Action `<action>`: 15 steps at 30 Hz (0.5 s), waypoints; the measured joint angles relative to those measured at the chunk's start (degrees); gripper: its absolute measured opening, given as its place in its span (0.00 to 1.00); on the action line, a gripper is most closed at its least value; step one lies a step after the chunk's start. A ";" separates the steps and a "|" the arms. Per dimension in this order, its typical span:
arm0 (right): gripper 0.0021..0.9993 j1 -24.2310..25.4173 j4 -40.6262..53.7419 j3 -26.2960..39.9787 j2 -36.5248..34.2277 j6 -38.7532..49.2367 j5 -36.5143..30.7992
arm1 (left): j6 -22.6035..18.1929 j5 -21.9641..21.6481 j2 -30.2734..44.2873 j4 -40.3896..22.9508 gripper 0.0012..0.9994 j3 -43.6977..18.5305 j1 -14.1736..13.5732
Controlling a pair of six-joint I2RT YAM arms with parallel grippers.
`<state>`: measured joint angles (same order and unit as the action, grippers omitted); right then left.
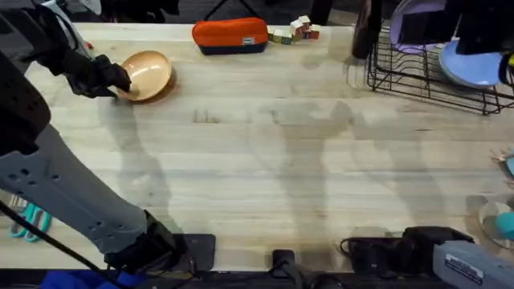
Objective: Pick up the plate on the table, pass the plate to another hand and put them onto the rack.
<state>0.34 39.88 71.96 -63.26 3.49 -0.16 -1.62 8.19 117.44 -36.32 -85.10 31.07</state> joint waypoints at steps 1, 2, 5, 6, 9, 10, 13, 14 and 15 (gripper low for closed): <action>1.00 0.00 0.00 0.00 0.00 0.00 0.00 | 0.05 0.02 -0.02 -0.09 0.31 0.00 -0.01; 1.00 0.00 -0.02 0.00 0.00 0.00 0.00 | 0.06 0.02 -0.02 -0.14 0.30 0.00 0.00; 1.00 0.00 0.00 0.00 0.00 0.00 0.00 | 0.05 0.16 -0.02 -0.25 0.26 0.00 0.00; 1.00 0.00 0.00 0.00 0.00 0.00 0.00 | 0.08 0.19 -0.02 -0.28 0.24 0.00 -0.02; 1.00 0.00 -0.02 0.00 0.00 0.00 0.00 | 0.08 0.39 -0.02 -0.26 0.18 -0.02 0.00; 1.00 0.00 0.00 0.00 0.00 0.00 0.00 | 0.12 0.51 0.00 -0.14 0.16 -0.11 0.00; 1.00 0.00 0.00 0.00 0.00 0.00 0.00 | 0.13 0.77 -0.02 -0.15 0.11 -0.47 0.00; 1.00 0.00 -0.02 0.00 0.00 0.00 0.00 | 0.12 0.81 -0.02 -0.19 0.11 -0.60 0.00; 1.00 0.00 -0.02 0.00 0.00 0.00 0.00 | 0.12 0.81 -0.02 -0.28 0.10 -0.67 0.00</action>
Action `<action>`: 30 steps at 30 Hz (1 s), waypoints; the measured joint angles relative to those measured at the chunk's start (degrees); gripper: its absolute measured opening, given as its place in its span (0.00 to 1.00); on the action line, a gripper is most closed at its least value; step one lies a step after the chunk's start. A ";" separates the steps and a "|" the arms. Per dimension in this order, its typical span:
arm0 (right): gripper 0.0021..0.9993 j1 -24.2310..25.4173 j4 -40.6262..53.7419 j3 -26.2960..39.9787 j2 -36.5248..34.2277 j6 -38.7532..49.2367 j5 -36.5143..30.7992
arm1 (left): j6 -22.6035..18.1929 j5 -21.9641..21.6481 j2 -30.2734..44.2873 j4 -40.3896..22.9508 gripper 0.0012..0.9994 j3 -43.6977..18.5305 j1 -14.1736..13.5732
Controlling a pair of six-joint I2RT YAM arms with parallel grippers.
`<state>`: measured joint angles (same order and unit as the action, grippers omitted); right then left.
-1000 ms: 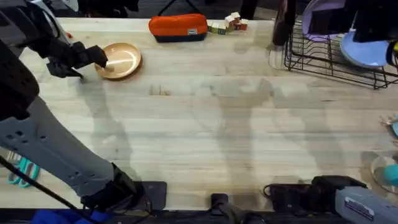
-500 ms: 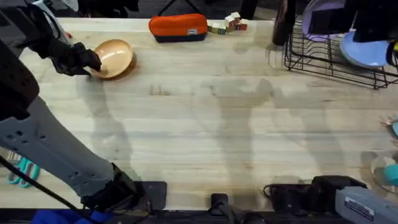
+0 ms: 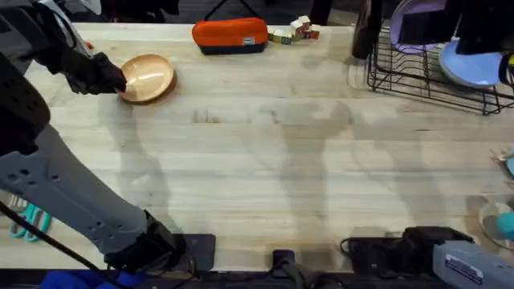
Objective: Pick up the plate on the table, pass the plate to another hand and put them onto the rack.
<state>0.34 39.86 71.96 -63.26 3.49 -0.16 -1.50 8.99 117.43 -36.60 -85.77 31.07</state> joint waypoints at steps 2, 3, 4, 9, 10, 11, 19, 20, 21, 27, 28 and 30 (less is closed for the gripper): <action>1.00 0.00 0.00 0.00 0.00 0.00 0.00 | 0.13 0.12 -0.03 -0.10 0.07 -0.05 0.01; 1.00 0.00 0.00 0.00 0.00 0.00 0.00 | 0.25 0.31 -0.08 -0.16 0.05 -0.22 0.04; 1.00 0.00 0.00 0.00 0.00 0.00 0.00 | 0.41 0.37 -0.13 -0.36 0.05 -0.38 0.04; 1.00 0.00 -0.17 0.00 0.00 0.00 0.00 | 0.68 1.23 -1.00 -1.55 0.04 -0.33 0.04; 1.00 0.00 -0.15 0.00 0.00 -0.01 0.00 | 0.68 1.36 -1.45 -1.72 0.04 -0.31 0.04; 1.00 0.00 -0.17 0.00 0.00 0.00 0.00 | 0.68 1.48 -2.02 -1.99 0.04 -0.31 0.04; 1.00 0.00 -0.17 0.00 0.00 0.00 0.00 | 0.63 1.62 -9.41 -3.94 0.04 -0.29 0.00; 1.00 0.00 -0.19 0.00 0.00 0.00 0.00 | 0.63 1.80 -10.28 -3.95 0.04 -0.29 0.00; 1.00 0.00 -0.17 0.00 0.00 0.00 0.00 | 0.63 2.03 -11.19 -3.97 0.04 -0.29 0.00; 1.00 0.00 -0.17 0.00 0.00 0.00 0.00 | 0.62 4.10 -15.30 -5.01 0.04 -0.29 0.00; 1.00 0.00 -0.20 0.00 0.00 0.00 0.00 | 0.63 4.53 -15.92 -5.20 0.04 -0.29 0.00; 1.00 0.00 -0.17 0.00 0.00 0.00 0.00 | 0.63 4.99 -17.01 -5.32 0.04 -0.29 -0.02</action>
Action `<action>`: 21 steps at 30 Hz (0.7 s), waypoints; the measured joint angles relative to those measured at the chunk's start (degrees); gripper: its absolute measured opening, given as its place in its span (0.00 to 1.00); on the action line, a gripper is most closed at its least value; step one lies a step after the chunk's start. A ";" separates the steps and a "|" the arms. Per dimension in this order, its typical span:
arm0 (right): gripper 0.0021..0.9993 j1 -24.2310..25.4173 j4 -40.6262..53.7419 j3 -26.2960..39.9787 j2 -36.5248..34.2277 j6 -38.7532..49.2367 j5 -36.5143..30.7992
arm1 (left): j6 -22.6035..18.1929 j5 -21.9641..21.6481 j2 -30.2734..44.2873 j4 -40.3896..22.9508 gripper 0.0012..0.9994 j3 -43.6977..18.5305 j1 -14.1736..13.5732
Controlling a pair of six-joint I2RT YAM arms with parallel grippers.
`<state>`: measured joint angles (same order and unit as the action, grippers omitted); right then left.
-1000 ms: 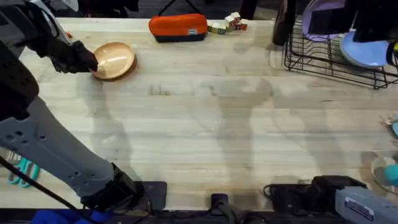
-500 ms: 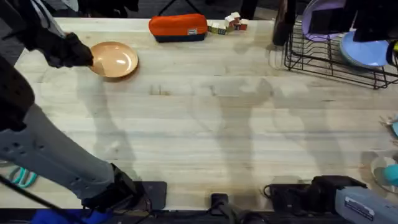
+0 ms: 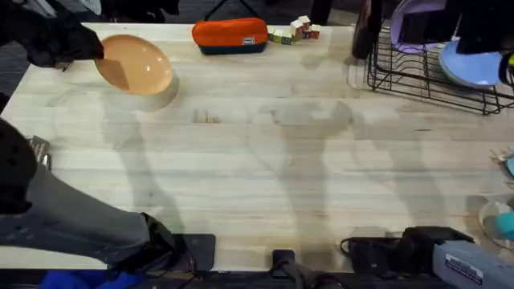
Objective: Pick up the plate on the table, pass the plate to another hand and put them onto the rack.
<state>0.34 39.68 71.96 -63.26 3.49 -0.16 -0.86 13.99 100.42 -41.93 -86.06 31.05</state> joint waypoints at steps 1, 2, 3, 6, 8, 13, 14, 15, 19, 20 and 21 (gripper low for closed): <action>1.00 0.00 -0.02 0.00 0.00 0.00 0.00 | 0.00 0.06 -0.60 -0.10 0.04 0.00 -0.07; 1.00 0.00 -0.01 0.00 0.00 0.00 0.00 | 0.00 0.19 -1.31 -0.25 0.04 0.00 -0.16; 1.00 0.00 0.00 0.00 0.00 0.00 0.00 | 0.00 0.20 -1.99 -0.36 0.04 0.00 -0.29; 1.00 0.00 -0.01 0.00 0.00 0.00 0.00 | 0.00 0.21 -4.11 -0.67 0.04 0.00 -1.27; 1.00 0.00 -0.02 0.00 0.00 0.00 0.00 | 0.00 0.24 -5.54 -0.99 0.04 0.00 -2.46; 1.00 0.00 0.00 0.00 0.00 -0.03 0.00 | 0.03 2.95 -8.17 -0.99 0.04 0.00 -6.94; 1.00 0.00 0.00 0.00 0.00 -0.07 0.00 | 0.21 3.46 -8.41 -1.08 0.04 0.00 -7.83; 1.00 0.00 0.00 0.00 0.00 -0.24 0.00 | 0.56 4.03 -8.62 -1.30 0.04 0.00 -8.85; 1.00 0.00 0.00 0.00 0.00 -2.16 0.00 | 1.89 6.03 -8.76 -2.56 0.04 0.01 -12.67; 1.00 0.00 0.00 0.00 0.00 -3.07 0.00 | 2.21 6.48 -8.76 -2.83 0.04 0.02 -13.52; 1.00 0.00 0.00 0.00 0.00 -4.07 0.00 | 2.71 6.91 -8.76 -2.98 0.04 0.04 -14.26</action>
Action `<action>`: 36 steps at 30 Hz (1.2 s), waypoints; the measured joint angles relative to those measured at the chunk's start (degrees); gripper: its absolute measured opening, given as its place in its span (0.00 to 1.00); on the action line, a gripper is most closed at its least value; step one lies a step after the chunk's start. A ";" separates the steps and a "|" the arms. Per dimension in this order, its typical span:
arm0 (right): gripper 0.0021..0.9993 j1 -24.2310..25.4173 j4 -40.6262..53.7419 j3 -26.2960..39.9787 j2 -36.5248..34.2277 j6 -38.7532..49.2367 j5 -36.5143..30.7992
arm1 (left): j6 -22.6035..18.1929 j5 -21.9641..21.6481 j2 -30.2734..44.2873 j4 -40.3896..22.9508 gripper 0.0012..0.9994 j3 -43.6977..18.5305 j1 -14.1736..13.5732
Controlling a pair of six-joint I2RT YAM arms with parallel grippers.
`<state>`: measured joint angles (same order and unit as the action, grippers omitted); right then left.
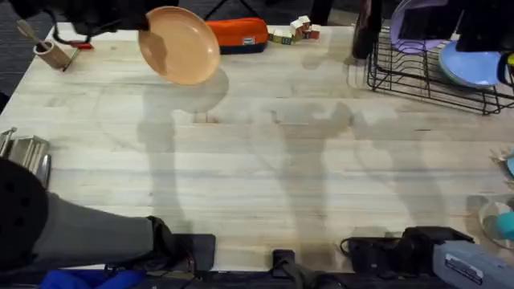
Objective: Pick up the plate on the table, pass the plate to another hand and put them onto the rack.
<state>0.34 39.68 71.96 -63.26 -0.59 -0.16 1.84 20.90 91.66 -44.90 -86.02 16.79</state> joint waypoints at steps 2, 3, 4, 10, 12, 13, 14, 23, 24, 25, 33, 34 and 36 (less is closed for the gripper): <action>1.00 0.00 -0.01 0.00 0.00 -2.20 0.00 | 1.29 0.62 0.00 -0.34 0.04 0.00 -1.43; 1.00 0.00 0.00 0.00 0.00 -3.39 0.00 | 2.04 0.83 0.00 -0.64 0.04 0.00 -2.08; 1.00 0.00 0.00 0.00 0.00 -4.67 0.02 | 2.87 0.98 0.00 -0.95 0.04 0.00 -2.66; 1.00 0.00 0.00 0.00 0.00 -12.13 0.19 | 6.95 3.74 0.00 -1.42 0.04 0.00 -5.45; 1.00 0.00 -0.02 0.00 0.00 -13.96 1.05 | 8.67 4.54 0.00 -1.43 0.04 0.00 -6.36; 1.00 0.00 -0.02 0.00 0.00 -14.66 1.79 | 9.38 4.85 0.00 -1.42 0.04 0.00 -6.82; 1.00 0.00 -0.02 0.00 0.00 -15.22 2.71 | 10.02 5.04 0.00 -1.42 0.04 0.00 -7.36; 1.00 0.00 -0.04 0.04 -0.35 -18.75 14.11 | 13.06 5.67 0.00 -1.40 0.04 0.00 -12.09; 1.00 -0.03 -0.08 0.07 -0.66 -19.45 15.57 | 13.30 5.75 0.00 -1.38 0.04 0.00 -12.41; 1.00 -0.15 -0.08 0.11 -1.04 -20.37 16.59 | 13.50 5.82 0.00 -1.40 0.04 0.00 -12.70; 1.00 -3.26 -0.11 0.11 -4.02 -27.47 19.98 | 14.52 6.15 0.00 -1.40 0.04 0.00 -13.46; 1.00 -3.89 -0.11 0.11 -4.25 -27.79 20.10 | 14.66 6.15 0.00 -1.40 0.04 0.00 -13.45; 1.00 -5.08 -0.09 0.11 -4.46 -28.23 20.41 | 14.74 6.15 0.00 -1.40 0.04 0.00 -13.43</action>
<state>-4.74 39.59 72.07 -67.72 -28.82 20.24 16.58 27.05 91.66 -46.30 -86.02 3.36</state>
